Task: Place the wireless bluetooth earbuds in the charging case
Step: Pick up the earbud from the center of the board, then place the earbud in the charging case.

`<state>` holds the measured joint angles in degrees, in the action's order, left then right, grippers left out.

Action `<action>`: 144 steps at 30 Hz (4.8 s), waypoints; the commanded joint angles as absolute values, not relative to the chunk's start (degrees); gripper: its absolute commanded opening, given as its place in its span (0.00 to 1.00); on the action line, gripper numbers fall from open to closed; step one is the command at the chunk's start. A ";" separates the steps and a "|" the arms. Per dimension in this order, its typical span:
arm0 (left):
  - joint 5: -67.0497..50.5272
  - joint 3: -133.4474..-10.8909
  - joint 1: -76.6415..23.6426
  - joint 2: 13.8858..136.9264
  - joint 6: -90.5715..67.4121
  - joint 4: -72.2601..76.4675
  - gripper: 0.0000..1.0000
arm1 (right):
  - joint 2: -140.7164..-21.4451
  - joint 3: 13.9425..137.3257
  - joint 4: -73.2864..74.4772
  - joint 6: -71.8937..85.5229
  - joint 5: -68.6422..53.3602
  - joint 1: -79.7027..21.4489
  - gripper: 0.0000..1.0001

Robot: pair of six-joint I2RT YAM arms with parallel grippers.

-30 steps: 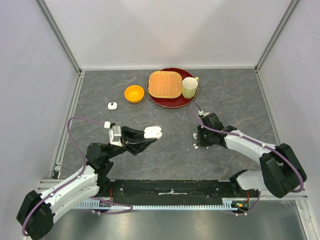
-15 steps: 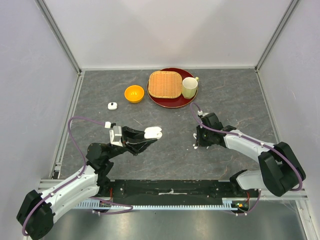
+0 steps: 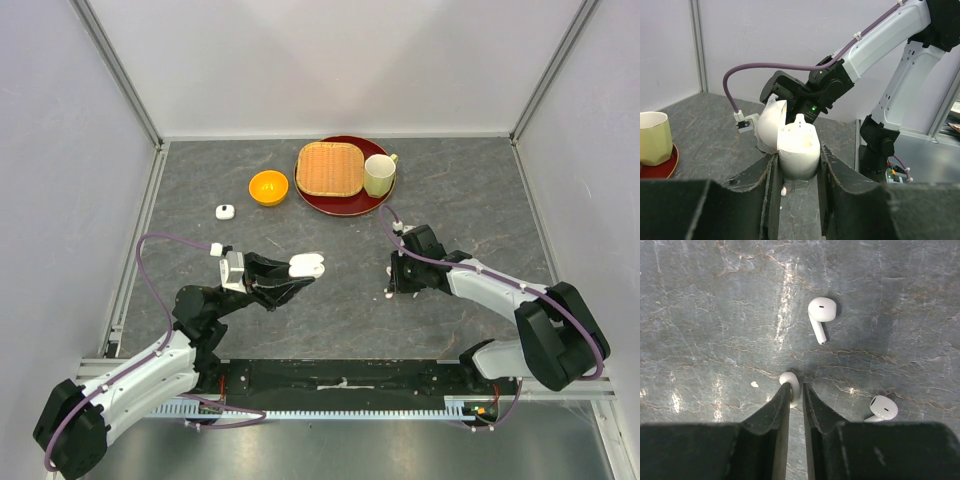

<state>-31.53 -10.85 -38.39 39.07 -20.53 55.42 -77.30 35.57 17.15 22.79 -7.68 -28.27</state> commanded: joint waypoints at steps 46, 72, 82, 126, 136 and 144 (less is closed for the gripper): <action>-31.82 -10.63 -38.67 40.26 -20.04 56.17 0.02 | -56.34 57.30 24.34 13.98 -36.81 -28.39 0.00; -52.73 -17.66 -38.67 50.18 -25.13 59.85 0.02 | -64.42 77.25 37.17 -1.13 -47.11 -43.06 0.00; -58.01 -19.86 -38.85 55.19 -28.04 62.40 0.02 | -66.62 78.93 37.97 -2.72 -46.32 -46.49 0.00; -58.97 -19.69 -39.81 55.28 -27.95 61.61 0.02 | -73.92 80.68 40.25 -7.29 -36.56 -53.97 0.00; -58.80 -19.86 -39.90 55.20 -27.77 61.52 0.02 | -74.09 80.77 40.34 -7.03 -36.04 -54.14 0.00; -59.32 -19.95 -39.99 55.37 -28.12 61.61 0.02 | -74.79 81.03 40.87 -7.29 -35.25 -54.23 0.00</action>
